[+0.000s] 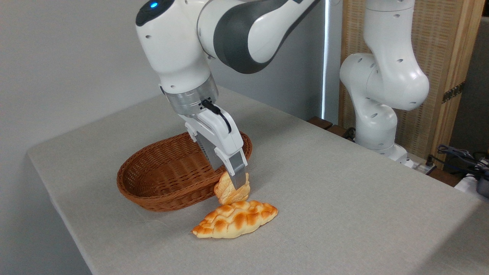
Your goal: Put bread into the basket
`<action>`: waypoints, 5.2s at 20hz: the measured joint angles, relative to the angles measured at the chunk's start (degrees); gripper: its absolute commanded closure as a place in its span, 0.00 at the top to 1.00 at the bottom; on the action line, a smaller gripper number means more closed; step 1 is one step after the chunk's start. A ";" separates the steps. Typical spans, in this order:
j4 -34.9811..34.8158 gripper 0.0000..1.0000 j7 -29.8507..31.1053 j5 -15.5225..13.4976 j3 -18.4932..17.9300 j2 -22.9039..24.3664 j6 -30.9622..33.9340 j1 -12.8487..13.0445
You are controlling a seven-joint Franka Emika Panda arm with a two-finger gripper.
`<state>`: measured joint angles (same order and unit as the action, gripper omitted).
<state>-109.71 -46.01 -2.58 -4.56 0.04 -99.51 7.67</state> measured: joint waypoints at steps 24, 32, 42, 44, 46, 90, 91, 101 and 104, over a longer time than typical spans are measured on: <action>-5.10 0.96 -1.04 2.34 -0.58 3.48 -2.97 -0.77; -5.96 0.97 -1.05 4.14 -0.69 2.64 -2.97 -0.86; -7.77 0.11 -1.08 4.13 -0.69 2.37 -2.98 -0.84; -7.77 0.10 -1.34 4.13 -0.69 2.37 -2.98 -0.83; -7.78 0.10 -2.06 4.12 -0.69 2.37 -2.98 -0.84; -2.87 0.11 -2.43 -2.47 -3.34 4.36 -3.36 -0.88; -2.20 0.11 -2.45 -3.31 -3.65 4.72 -3.36 -0.89; 3.56 1.00 -1.47 -8.87 2.21 6.05 -3.35 -0.26; 3.56 1.00 0.94 -8.87 4.70 5.94 -3.35 -0.05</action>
<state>-106.14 -45.07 -11.45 0.14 5.98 -102.86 7.61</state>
